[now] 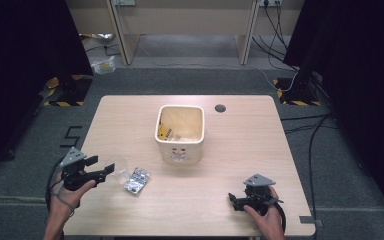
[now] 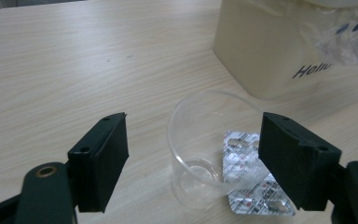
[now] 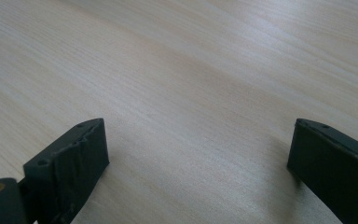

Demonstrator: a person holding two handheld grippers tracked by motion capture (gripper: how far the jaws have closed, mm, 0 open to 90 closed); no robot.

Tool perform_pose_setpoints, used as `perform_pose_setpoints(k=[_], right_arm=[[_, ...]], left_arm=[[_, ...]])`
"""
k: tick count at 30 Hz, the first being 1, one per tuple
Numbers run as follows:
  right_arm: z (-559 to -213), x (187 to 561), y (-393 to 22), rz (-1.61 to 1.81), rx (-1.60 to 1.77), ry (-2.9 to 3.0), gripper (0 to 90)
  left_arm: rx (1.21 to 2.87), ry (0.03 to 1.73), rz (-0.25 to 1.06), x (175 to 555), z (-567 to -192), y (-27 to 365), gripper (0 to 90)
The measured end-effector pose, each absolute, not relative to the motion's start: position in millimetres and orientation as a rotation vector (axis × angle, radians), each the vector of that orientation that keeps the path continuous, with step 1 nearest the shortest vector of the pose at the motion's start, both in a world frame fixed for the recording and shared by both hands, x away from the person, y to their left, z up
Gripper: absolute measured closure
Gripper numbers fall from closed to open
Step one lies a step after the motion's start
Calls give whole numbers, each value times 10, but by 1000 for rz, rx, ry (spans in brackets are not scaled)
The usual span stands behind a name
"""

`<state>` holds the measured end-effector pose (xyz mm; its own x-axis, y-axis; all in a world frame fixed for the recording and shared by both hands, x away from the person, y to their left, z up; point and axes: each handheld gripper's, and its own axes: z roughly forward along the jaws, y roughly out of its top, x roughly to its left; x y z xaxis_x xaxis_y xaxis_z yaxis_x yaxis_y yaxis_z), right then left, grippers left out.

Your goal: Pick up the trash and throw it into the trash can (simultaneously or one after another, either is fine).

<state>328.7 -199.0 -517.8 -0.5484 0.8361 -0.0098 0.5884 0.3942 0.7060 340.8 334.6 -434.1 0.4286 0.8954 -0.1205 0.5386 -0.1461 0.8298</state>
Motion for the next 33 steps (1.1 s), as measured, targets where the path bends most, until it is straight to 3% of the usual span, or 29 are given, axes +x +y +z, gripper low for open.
perform_pose_setpoints(k=[13, 29, 33], right_arm=[[-5178, 3291, -1988, 942, 1232, 2296, 49], [-5178, 3292, -1987, 944, 1231, 2298, 49], [-5178, 3293, -1987, 943, 1230, 2299, 49]], left_arm=[[1844, 1262, 468, 3604, -4493, 3397, 370], [1925, 1213, 428, 3705, -4613, 3362, 771], [1904, 1197, 415, 3687, -4587, 3364, 812]])
